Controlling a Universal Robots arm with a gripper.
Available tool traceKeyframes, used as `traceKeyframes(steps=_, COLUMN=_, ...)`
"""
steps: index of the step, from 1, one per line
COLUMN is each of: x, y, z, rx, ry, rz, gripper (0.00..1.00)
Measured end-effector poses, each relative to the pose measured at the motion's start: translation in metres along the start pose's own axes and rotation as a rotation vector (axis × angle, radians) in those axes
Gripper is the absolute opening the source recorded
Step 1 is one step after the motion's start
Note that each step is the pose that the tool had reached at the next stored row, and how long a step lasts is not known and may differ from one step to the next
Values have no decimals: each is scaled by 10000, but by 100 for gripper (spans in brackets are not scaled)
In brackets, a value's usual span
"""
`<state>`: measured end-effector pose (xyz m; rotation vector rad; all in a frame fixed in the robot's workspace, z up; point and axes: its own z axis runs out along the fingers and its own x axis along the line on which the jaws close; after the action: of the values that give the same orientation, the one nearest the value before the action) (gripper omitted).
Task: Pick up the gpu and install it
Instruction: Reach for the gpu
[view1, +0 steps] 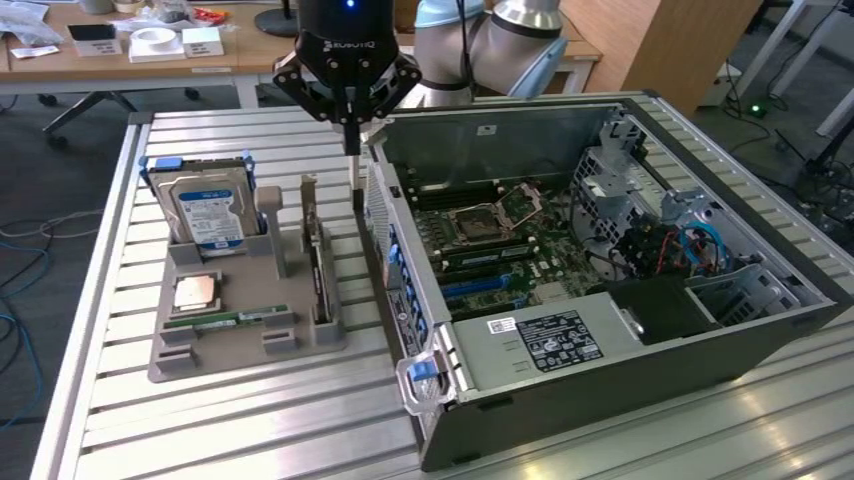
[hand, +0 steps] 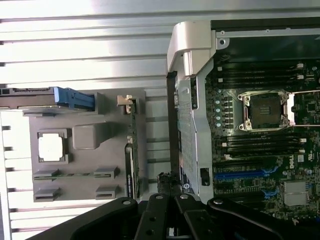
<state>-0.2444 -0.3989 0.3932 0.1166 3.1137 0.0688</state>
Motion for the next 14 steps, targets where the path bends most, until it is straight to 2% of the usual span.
traceKeyframes(steps=14, x=159, y=-12, z=-4, rx=0, ry=-1, rz=1, gripper=11)
